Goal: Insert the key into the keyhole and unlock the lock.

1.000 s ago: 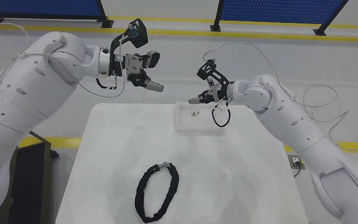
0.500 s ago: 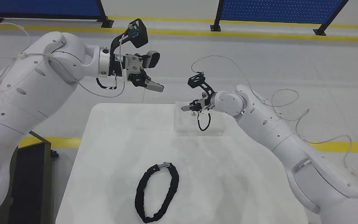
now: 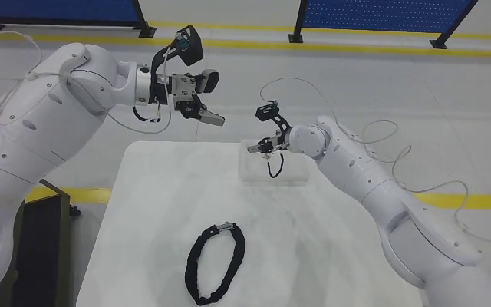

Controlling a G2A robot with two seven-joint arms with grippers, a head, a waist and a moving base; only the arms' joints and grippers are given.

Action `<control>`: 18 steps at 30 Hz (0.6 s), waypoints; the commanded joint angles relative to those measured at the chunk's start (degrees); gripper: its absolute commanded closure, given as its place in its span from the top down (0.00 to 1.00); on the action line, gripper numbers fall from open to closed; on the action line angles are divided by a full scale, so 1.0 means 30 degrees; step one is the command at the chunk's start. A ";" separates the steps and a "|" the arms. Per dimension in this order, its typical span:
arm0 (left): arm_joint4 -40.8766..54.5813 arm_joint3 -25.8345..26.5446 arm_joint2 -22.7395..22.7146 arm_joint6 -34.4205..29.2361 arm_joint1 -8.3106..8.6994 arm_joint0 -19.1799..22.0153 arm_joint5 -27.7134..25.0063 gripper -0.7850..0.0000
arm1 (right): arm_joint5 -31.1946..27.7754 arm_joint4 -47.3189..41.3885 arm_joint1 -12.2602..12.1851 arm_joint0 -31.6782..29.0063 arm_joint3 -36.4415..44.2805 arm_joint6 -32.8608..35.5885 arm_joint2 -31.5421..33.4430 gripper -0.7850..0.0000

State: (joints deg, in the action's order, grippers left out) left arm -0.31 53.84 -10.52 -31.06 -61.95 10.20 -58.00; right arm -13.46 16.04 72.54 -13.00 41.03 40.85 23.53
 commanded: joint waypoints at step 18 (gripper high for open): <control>0.0002 0.0000 0.0000 -0.0001 0.0000 0.0000 0.0000 1.00 | 0.1404 0.0800 0.0117 -0.0518 0.0439 -0.0455 -0.0104 1.00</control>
State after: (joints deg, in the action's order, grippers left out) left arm -0.31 53.84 -10.52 -31.06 -61.95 10.20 -58.00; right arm -10.93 17.93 72.74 -14.06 41.93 39.54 23.20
